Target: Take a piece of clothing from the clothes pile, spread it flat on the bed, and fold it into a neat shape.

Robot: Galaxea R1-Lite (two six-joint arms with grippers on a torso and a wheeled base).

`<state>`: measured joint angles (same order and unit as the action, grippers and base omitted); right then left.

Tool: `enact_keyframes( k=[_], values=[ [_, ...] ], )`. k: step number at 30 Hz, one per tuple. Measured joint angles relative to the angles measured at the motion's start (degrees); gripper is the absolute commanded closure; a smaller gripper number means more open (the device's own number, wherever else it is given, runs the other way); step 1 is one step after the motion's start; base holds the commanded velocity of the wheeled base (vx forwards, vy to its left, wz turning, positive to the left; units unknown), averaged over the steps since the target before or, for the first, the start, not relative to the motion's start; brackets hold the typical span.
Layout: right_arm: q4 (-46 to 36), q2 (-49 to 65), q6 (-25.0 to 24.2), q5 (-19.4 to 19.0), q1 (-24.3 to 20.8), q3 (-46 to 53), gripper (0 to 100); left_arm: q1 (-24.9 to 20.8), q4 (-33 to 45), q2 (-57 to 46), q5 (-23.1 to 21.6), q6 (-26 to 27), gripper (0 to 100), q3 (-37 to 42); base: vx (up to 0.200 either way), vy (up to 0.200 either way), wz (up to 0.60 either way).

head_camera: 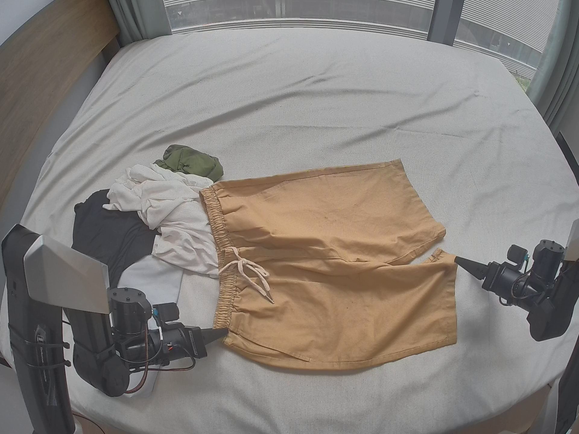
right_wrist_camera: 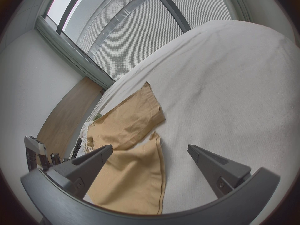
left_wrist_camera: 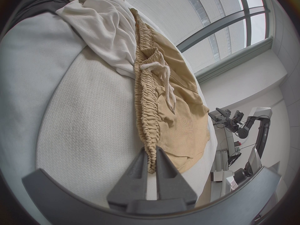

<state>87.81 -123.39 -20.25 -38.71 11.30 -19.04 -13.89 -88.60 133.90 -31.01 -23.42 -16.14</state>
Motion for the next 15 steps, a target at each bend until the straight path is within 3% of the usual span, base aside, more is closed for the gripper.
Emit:
enact_keyframes(
  k=[11,15],
  values=[
    [-13.06,0.99,16.18,0.00,0.00,8.08,0,-0.24,-0.05,-0.17,0.00,0.10,100,-0.12,0.000,0.000,0.00],
    [-18.37,1.95,19.54,0.01,-0.44,10.06,0,-0.22,-0.05,-0.20,0.00,0.18,100,-0.17,0.000,0.000,0.00]
  ],
)
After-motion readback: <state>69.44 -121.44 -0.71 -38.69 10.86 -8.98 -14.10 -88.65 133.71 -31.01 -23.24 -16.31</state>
